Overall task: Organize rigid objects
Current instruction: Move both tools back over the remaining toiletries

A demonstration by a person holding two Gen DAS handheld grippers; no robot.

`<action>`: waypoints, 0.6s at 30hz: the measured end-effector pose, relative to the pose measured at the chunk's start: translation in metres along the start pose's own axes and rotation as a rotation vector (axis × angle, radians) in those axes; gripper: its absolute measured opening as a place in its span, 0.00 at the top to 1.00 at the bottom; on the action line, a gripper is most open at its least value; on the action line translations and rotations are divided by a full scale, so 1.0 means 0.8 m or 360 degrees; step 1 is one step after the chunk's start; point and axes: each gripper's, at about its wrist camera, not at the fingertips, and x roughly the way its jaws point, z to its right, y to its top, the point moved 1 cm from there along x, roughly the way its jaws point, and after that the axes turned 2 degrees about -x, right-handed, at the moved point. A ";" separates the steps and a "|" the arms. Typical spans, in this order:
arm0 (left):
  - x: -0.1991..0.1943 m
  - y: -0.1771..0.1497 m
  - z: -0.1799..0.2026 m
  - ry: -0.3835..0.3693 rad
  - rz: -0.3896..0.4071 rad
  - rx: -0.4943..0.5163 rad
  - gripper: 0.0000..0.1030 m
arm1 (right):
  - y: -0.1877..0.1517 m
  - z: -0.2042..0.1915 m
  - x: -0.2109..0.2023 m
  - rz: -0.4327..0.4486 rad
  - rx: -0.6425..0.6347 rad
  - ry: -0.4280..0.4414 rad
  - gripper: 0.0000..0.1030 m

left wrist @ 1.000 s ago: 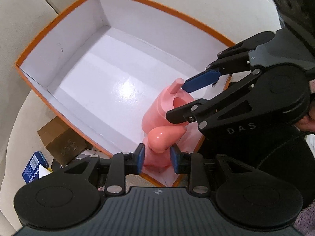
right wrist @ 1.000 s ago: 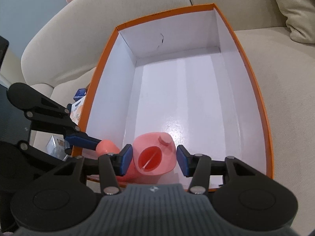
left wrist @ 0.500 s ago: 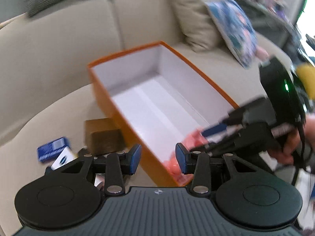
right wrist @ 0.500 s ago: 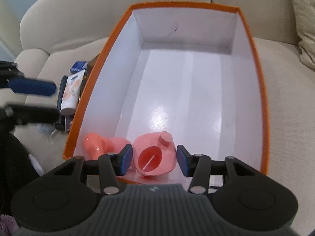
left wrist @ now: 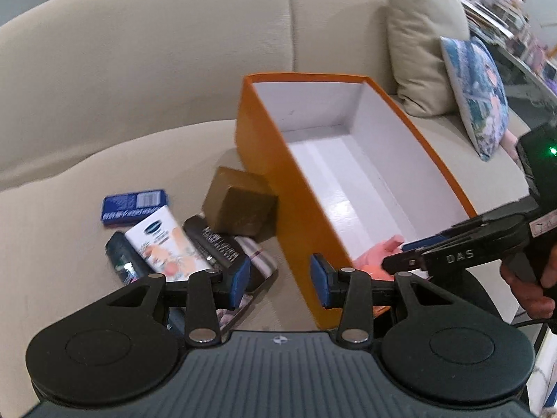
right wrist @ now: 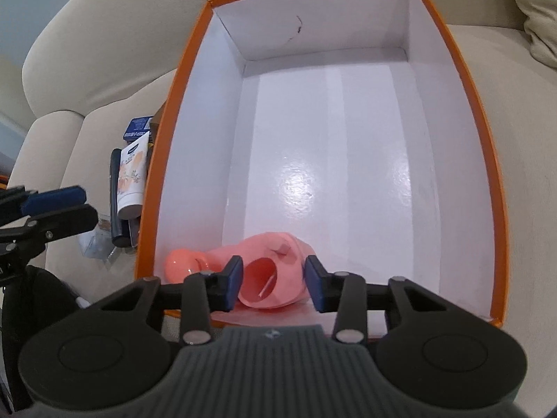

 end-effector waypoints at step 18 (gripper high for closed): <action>-0.081 -0.069 -0.114 0.0095 0.0119 -0.0344 0.54 | 0.000 -0.121 -0.076 0.0431 -0.0477 -0.0077 0.56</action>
